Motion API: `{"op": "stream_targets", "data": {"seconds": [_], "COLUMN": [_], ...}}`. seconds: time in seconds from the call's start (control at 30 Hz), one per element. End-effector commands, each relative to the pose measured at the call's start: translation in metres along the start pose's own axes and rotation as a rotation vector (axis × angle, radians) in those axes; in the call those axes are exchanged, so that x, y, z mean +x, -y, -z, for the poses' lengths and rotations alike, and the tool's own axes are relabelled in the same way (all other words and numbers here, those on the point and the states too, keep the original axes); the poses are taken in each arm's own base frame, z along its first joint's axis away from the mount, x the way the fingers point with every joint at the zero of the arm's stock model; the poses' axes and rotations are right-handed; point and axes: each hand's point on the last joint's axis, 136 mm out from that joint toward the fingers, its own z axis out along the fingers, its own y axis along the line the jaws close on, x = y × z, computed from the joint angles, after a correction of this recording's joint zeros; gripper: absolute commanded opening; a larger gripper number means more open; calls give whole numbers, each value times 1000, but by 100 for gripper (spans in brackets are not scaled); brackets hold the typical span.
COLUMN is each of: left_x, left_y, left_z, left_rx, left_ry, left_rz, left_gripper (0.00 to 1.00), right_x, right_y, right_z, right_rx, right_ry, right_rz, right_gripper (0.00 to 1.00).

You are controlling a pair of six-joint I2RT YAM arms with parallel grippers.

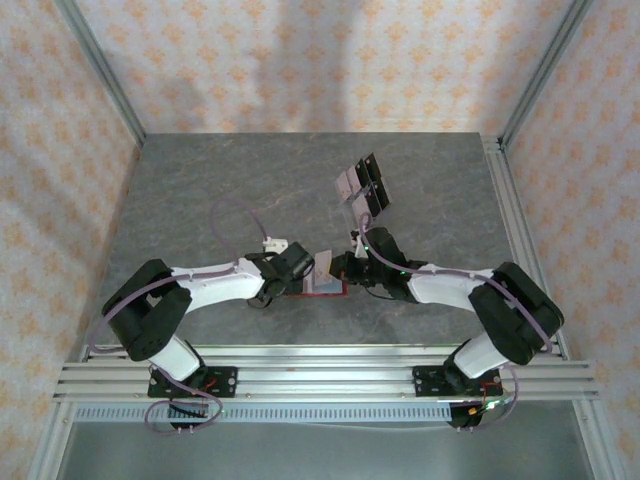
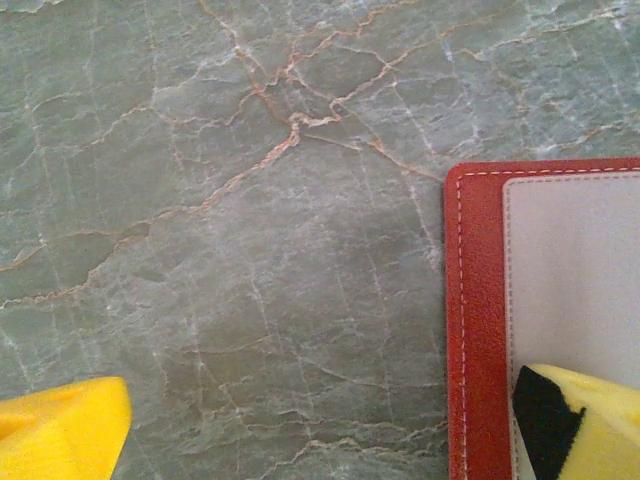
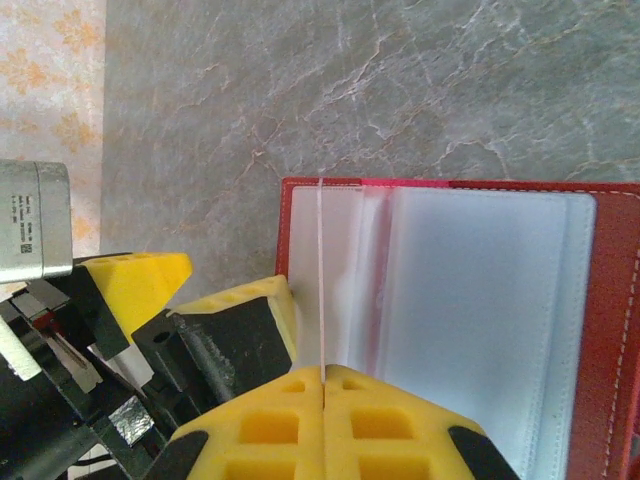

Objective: Put the credit cards into the card holder
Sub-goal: Insert the credit card into the card slot.

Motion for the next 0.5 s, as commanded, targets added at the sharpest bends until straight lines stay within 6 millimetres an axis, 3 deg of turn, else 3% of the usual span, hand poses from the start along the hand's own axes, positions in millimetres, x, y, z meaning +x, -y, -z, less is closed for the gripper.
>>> {"op": "stream_targets", "data": {"seconds": [0.0,0.47], "left_x": [9,14], "left_y": [-14,-13], "left_z": [-3,-3], "left_rx": [-71,-65], "left_ry": [-4,1], "left_rz": [-14,-12], "left_gripper": [100,100], "right_x": [4,8], "right_y": [-3,-3], "right_z": [-4,-13], "right_rx": [-38,-58], "right_ry": [-7,15], "right_rz": [31,24], "right_gripper": [0,0]}}
